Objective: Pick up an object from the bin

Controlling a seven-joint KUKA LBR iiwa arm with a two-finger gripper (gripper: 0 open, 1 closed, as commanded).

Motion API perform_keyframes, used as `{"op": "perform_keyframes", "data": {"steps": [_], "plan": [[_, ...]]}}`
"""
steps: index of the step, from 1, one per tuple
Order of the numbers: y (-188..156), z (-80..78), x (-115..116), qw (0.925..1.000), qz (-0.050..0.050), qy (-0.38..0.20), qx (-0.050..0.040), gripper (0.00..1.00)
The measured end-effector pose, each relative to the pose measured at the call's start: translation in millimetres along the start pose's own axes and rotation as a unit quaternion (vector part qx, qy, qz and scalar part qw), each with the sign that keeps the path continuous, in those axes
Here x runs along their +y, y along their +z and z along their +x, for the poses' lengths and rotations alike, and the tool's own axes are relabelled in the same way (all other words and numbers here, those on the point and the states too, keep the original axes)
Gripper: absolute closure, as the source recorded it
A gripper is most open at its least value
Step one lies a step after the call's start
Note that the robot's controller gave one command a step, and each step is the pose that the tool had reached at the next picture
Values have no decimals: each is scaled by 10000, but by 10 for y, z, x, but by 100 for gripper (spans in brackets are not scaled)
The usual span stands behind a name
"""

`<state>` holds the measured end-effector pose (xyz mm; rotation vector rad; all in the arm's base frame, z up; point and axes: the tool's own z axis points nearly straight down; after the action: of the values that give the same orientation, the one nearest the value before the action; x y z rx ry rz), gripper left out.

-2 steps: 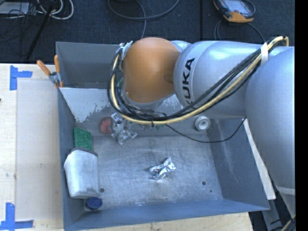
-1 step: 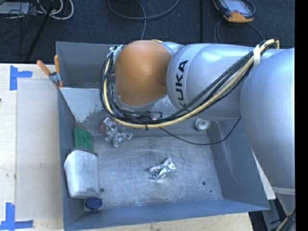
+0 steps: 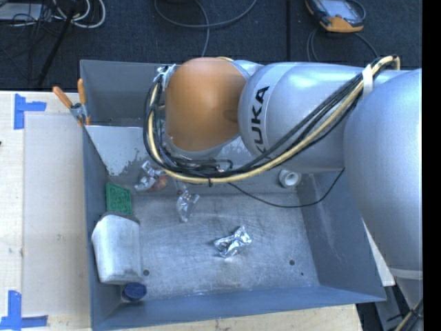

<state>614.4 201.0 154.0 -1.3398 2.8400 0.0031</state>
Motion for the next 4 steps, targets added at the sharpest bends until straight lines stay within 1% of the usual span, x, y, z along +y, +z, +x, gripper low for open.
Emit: {"op": "perform_keyframes", "data": {"steps": [1, 2, 3, 4], "plan": [[-2, 791, -555, 10000, 6, -93, 28, 0], [-394, 1389, -699, 9998, 16, -218, 14, 0], [817, 1690, -464, 9998, 13, -190, -18, 0], [778, 1674, -477, 9998, 38, -216, -26, 100]]}}
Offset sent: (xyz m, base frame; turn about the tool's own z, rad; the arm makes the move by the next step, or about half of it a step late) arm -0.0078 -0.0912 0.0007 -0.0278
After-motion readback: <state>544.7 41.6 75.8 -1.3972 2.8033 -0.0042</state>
